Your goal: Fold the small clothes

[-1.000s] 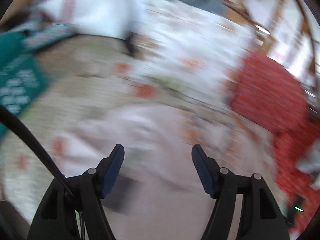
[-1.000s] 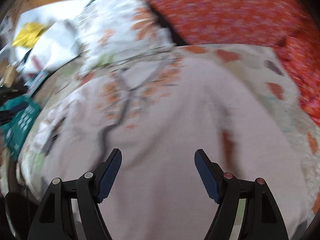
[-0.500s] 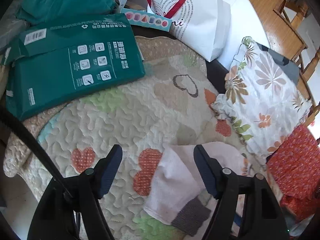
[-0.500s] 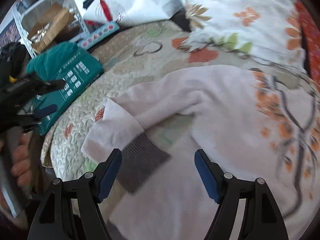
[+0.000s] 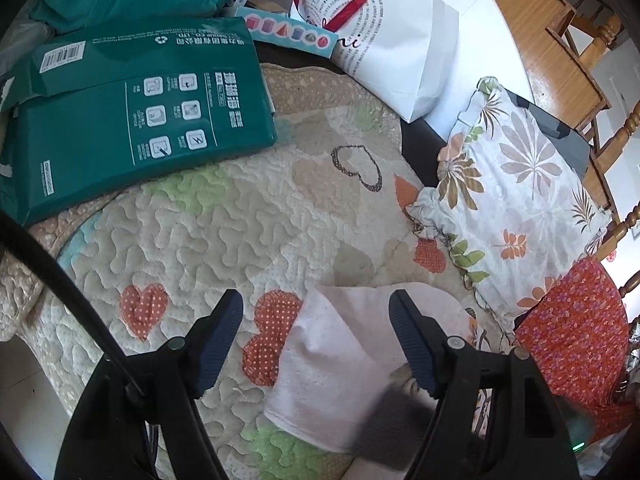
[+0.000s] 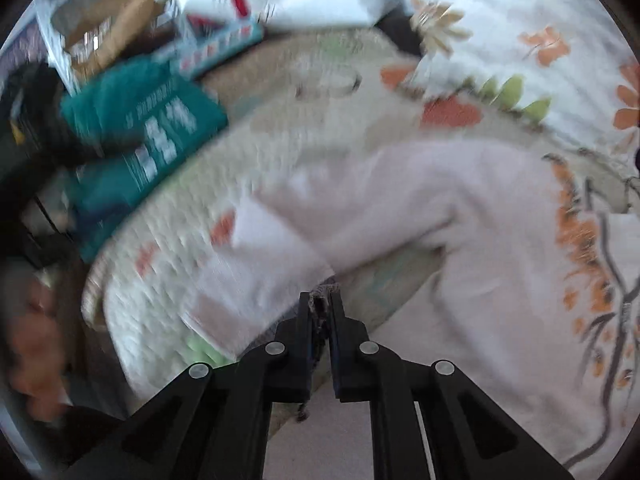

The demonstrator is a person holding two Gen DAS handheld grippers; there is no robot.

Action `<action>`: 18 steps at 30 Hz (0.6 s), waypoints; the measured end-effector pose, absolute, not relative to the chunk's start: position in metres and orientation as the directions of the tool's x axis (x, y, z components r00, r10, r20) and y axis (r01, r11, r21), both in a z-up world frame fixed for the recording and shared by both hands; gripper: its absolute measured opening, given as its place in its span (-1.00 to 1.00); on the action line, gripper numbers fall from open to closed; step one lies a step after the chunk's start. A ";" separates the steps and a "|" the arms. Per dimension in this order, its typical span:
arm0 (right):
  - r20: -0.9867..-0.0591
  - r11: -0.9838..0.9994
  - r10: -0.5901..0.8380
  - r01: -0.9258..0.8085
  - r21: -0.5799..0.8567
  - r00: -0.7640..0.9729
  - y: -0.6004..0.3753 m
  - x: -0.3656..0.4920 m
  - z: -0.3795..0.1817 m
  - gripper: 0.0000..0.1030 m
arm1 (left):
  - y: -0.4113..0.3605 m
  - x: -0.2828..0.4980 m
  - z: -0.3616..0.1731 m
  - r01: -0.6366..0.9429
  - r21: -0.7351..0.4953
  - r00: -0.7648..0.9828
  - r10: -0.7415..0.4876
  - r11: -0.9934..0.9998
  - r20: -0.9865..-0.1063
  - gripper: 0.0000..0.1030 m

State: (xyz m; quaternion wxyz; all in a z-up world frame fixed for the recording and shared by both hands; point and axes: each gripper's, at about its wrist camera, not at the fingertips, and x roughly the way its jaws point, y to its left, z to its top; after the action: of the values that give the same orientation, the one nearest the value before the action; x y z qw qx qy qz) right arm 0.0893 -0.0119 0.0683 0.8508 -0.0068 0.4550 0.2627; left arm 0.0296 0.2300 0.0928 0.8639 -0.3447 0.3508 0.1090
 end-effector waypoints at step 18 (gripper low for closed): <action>-0.864 0.948 -0.262 0.284 -0.146 0.429 -0.356 0.092 0.040 -0.73 | 0.144 0.054 0.079 -0.301 -0.405 0.666 -0.114 0.864 -0.737 0.44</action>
State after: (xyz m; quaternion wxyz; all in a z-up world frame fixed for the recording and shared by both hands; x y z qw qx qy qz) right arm 0.0919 -0.3556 0.0398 0.8453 0.0110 0.5093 -0.1615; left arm 0.0541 0.1435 0.0794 0.8761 -0.2556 0.4054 0.0533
